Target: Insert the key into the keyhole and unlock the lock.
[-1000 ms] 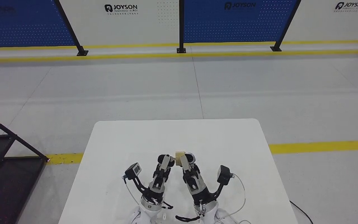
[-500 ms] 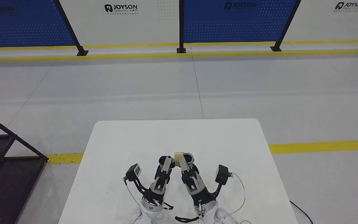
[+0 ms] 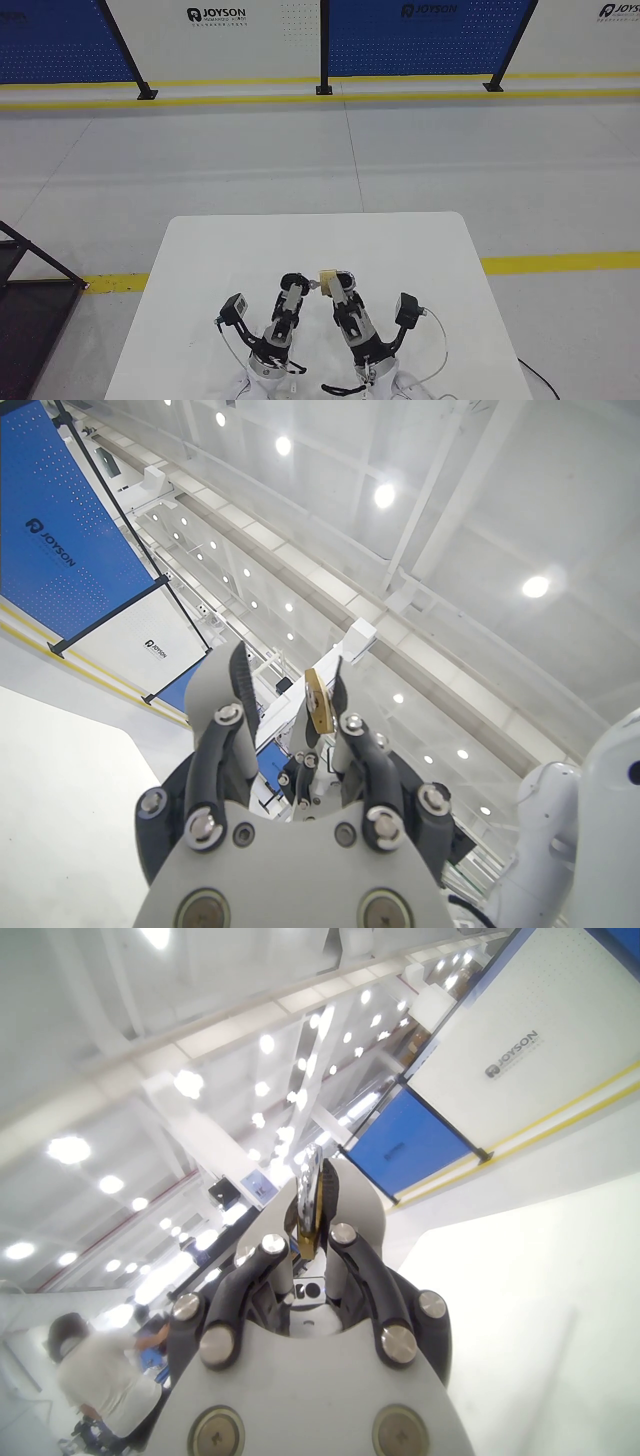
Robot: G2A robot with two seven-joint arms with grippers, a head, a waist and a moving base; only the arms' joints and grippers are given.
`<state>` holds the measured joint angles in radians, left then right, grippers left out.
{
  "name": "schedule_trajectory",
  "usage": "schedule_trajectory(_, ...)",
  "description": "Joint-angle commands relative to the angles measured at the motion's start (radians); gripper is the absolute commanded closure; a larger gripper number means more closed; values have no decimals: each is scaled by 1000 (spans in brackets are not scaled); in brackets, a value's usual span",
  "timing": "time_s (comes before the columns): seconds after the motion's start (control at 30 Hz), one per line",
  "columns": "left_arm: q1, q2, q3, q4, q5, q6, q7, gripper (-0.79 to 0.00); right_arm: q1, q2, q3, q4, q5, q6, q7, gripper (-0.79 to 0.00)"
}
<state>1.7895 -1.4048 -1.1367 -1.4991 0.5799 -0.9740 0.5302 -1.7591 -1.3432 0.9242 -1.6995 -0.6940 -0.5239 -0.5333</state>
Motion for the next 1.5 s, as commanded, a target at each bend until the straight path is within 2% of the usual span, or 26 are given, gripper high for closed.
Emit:
schedule_trajectory(0.0, 1, 3, -12, 1, -8, -9, -12, -785, -4, 2, 9, -4, 10, -7, 14, 0)
schedule_trajectory(0.23, 10, 26, -46, -6, -72, -38, -125, -785, -21, 13, 48, -23, 42, -29, 76, 0)
schedule_trajectory(0.37, 16, 50, -56, -18, -146, -38, -225, -714, -29, 19, 65, -35, 60, -34, 114, 0)
schedule_trajectory(0.47, 20, 68, -59, -28, -196, -38, -297, -653, -32, 21, 74, -40, 72, -36, 128, 0)
schedule_trajectory(0.53, 19, 80, -62, -34, -227, -38, -341, -489, -34, 22, 77, -42, 81, -38, 141, 0)
schedule_trajectory(0.57, 19, 86, -62, -33, -232, -38, -368, -453, -34, 23, 77, -41, 87, -40, 157, 0)
schedule_trajectory(0.67, 17, 99, -61, -35, -256, -38, -418, -425, -35, 26, 87, -48, 100, -42, 185, 0)
schedule_trajectory(0.7, 16, 103, -58, -34, -267, -38, -433, -437, -36, 27, 89, -50, 102, -42, 193, 0)
schedule_trajectory(0.73, 14, 106, -57, -32, -280, -38, -445, -486, -38, 28, 92, -53, 109, -45, 201, 0)
schedule_trajectory(0.83, 6, 115, -45, -29, -319, -38, -485, -428, -42, 32, 103, -59, 130, -50, 221, 0)
schedule_trajectory(0.87, 2, 117, -42, -31, -337, -38, -497, -437, -43, 33, 105, -60, 135, -49, 232, 0)
schedule_trajectory(0.9, -2, 120, -42, -32, -349, -38, -506, -397, -44, 34, 106, -62, 138, -47, 246, 0)
schedule_trajectory(1.1, -13, 130, -27, -35, -391, -38, -543, -357, -48, 40, 116, -74, 152, -39, 305, 0)
schedule_trajectory(1.47, -22, 128, -7, -26, -309, -38, -482, -311, -51, 43, 111, -79, 145, -29, 327, 0)
